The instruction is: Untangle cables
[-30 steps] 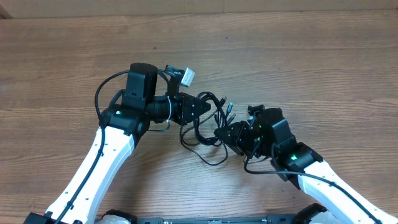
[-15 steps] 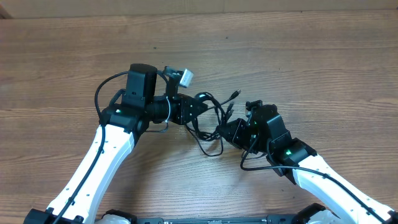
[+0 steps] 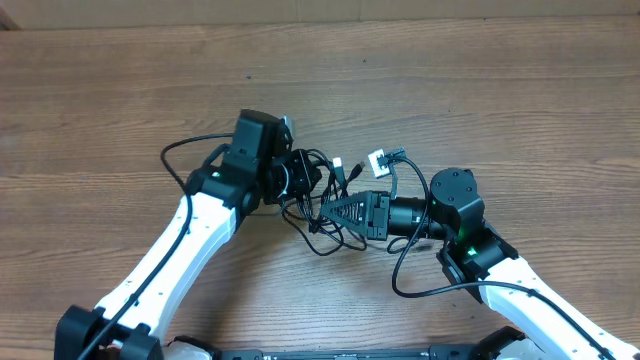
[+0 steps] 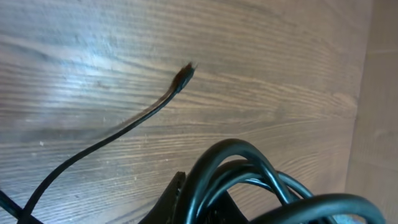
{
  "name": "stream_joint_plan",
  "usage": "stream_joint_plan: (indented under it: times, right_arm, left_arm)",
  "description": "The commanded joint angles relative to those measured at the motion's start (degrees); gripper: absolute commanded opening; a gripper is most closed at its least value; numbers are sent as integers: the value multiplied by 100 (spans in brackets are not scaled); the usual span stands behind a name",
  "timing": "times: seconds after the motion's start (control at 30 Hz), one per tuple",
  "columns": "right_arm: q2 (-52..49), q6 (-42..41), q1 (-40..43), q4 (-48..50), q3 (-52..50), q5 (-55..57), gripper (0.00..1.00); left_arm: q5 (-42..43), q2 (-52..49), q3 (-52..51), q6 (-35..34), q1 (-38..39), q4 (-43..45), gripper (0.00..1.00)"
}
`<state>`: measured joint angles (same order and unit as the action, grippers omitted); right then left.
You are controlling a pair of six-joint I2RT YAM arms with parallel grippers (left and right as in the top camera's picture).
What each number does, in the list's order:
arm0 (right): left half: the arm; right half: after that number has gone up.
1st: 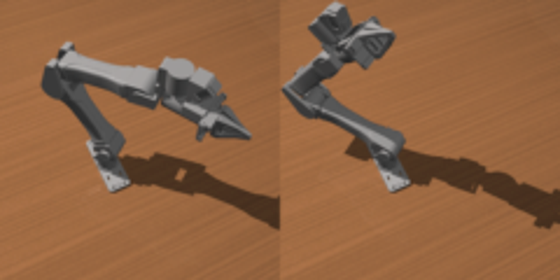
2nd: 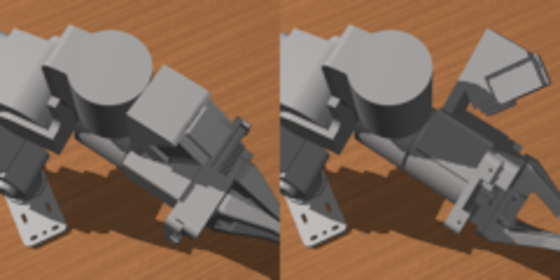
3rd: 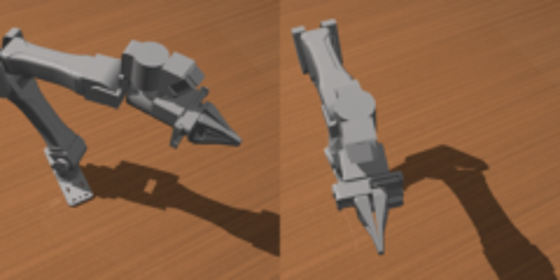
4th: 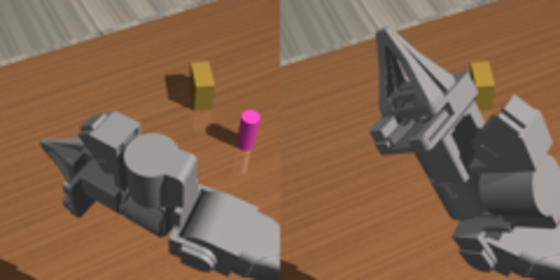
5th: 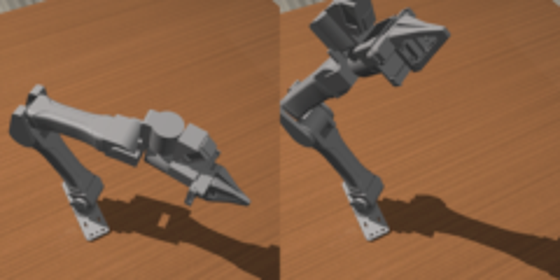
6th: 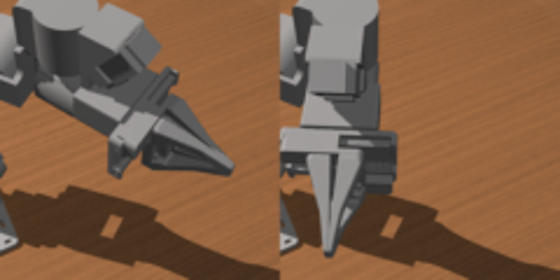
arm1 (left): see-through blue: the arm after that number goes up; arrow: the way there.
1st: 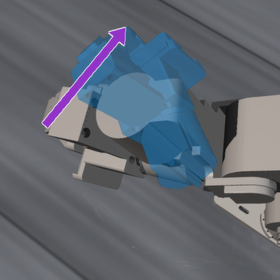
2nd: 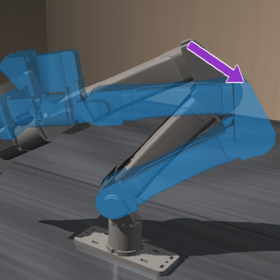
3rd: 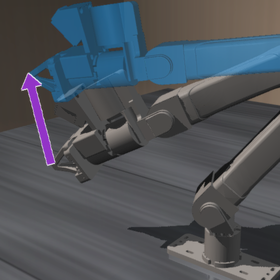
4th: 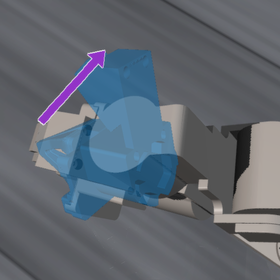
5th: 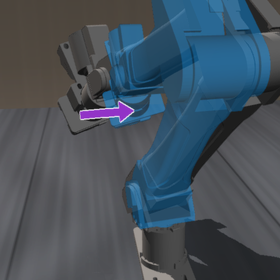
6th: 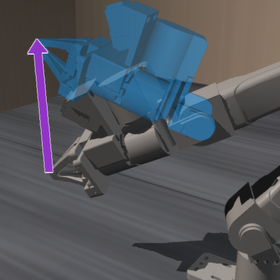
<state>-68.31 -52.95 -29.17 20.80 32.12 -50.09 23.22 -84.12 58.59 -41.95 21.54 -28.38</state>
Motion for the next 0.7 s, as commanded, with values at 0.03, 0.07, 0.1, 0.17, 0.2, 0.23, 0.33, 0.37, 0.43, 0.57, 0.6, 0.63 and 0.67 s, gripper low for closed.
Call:
stream_joint_plan:
  times: [0.03, 0.07, 0.1, 0.17, 0.2, 0.23, 0.33, 0.37, 0.43, 0.57, 0.6, 0.63, 0.67]
  right_arm:
    - [133, 313, -81, -109, 96, -855, 4]
    - [133, 404, -83, -188, 96, -855, 4]
    - [133, 459, -83, -278, 96, -857, 4]
    - [133, 533, -83, -538, 96, -852, 4]
    - [133, 577, -83, -675, 96, -855, 4]
    - [133, 682, -83, -820, 96, -855, 4]
    - [133, 1019, -94, -1366, 96, -846, 4]
    - [133, 1132, -105, -1513, 96, -798, 4]
    - [133, 1150, -138, -2011, 96, -251, 4]
    - [133, 1141, -142, -2743, 96, 789, 9]
    - [133, 1113, -142, -2809, 96, 938, 15]
    - [133, 1102, -142, -2817, 96, 999, 20]
    - [133, 1102, -140, -2798, 94, 1021, 24]
  left_arm:
    - [-291, -249, 114, -789, -33, 210, 8]
    - [-289, -249, 114, -903, -57, 295, 8]
    - [-291, -249, 114, -992, -90, 385, 9]
    - [-291, -249, 114, -1222, -227, 638, 9]
    - [-289, -249, 114, -1384, -332, 767, 9]
    - [-286, -249, 114, -1585, -446, 870, 9]
    - [-238, -249, 114, -2664, -1021, 955, 9]
    - [-190, -249, 114, -2839, -1163, 938, 9]
    - [70, -249, 114, -3060, -1460, 914, 7]
    - [505, -249, 114, -3067, -1617, 776, 10]
    - [570, -249, 114, -3067, -1613, 684, 11]
    - [599, -249, 114, -3067, -1600, 588, 13]
    - [599, -249, 114, -3067, -1591, 544, 14]
